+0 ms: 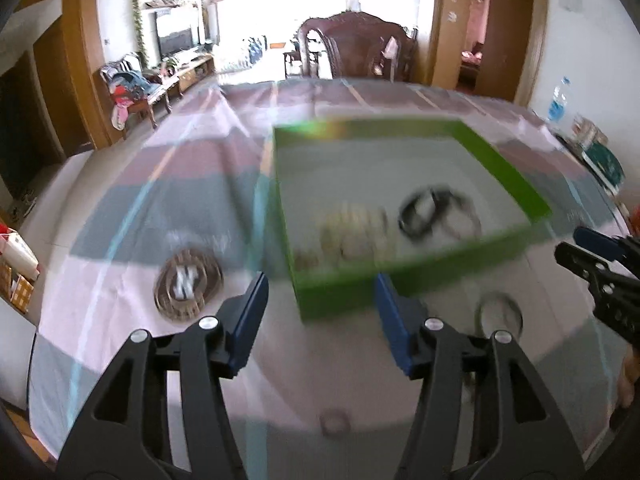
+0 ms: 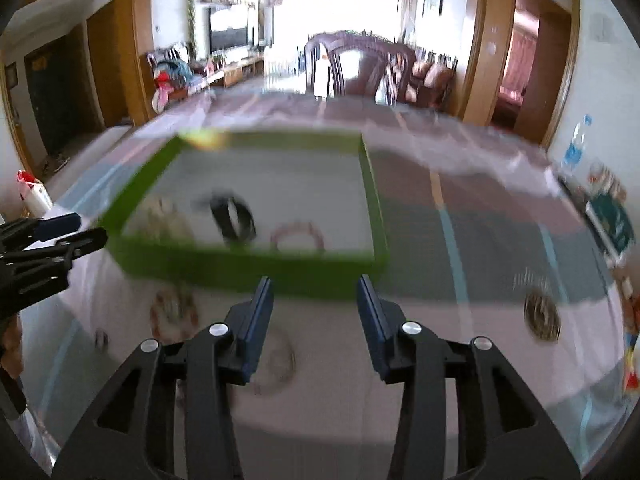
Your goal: Organize jewelry
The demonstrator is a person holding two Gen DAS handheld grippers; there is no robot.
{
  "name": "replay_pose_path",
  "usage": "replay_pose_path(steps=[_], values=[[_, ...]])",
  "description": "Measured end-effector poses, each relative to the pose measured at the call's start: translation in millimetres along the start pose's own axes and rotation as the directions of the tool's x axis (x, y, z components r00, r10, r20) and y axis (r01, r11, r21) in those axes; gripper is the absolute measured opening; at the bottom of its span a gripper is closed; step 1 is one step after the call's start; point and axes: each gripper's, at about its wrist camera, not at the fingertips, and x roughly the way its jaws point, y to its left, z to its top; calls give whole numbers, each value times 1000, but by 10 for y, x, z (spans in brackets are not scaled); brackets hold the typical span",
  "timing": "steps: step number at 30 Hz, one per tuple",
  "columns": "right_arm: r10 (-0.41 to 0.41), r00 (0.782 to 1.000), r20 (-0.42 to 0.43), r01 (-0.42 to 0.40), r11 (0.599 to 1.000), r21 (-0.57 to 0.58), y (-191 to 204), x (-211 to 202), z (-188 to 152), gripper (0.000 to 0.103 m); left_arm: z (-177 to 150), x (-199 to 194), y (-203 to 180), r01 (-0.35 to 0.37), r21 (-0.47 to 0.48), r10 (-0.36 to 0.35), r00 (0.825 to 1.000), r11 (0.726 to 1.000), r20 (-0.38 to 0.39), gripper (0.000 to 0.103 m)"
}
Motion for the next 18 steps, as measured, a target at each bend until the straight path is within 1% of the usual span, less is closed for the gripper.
replay_pose_path(steps=[3, 5, 8, 14, 16, 18], values=[[1, 997, -80, 0, 1000, 15, -15, 161, -236, 43, -192, 142, -98, 7, 23, -5, 998, 1000, -55, 55], [8, 994, -108, -5, 1000, 20, 4, 242, -317, 43, -259, 274, -177, -2, 33, 5, 996, 999, -93, 55], [26, 992, -123, -22, 999, 27, 45, 290, -373, 43, -303, 382, -278, 10, 49, -4, 993, 999, -119, 55], [34, 991, -132, -34, 999, 0, 197, 423, -376, 42, -336, 501, -384, 9, 58, -1, 991, 998, -134, 57], [35, 989, -144, -36, 999, -3, 208, 478, -387, 35, -354, 545, -393, 10, 62, -1, 989, 998, -145, 58], [55, 989, -141, -56, 998, -1, 223, 499, -352, 16, -345, 570, -400, 7, 67, 2, 990, 998, -142, 59]])
